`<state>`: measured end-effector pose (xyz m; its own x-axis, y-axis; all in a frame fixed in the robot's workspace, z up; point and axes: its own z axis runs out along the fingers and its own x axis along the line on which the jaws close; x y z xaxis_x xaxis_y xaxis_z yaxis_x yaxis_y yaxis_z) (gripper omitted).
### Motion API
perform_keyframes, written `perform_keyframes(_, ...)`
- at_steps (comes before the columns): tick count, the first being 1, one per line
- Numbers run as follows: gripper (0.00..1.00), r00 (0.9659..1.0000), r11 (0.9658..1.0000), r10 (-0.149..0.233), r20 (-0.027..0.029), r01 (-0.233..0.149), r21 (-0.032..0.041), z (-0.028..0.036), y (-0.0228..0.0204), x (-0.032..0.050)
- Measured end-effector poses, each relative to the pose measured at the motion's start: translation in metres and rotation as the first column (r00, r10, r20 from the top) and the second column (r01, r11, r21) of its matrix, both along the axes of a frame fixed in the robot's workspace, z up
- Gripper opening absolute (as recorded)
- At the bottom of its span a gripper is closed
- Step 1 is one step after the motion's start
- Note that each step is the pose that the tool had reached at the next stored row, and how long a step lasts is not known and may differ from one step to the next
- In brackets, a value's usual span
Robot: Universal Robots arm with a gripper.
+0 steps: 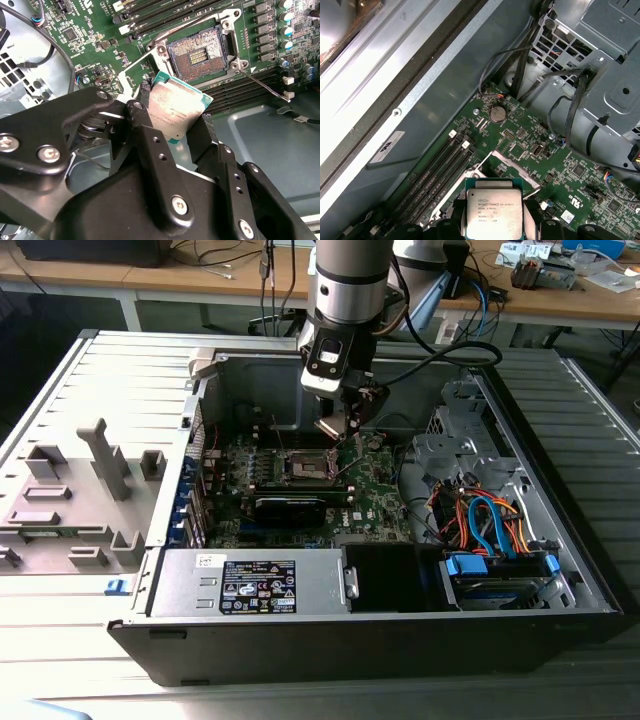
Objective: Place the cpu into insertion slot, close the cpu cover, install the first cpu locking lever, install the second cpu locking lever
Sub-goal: 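Place the cpu into insertion slot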
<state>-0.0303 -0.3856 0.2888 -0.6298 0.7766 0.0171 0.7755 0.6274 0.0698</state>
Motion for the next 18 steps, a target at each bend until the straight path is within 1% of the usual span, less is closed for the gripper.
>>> perform_keyframes(18, 0.54, 0.9998, 0.9998, -0.018, 0.0000, 0.018, -0.0012, -0.0003, 0.0000, 0.0000)
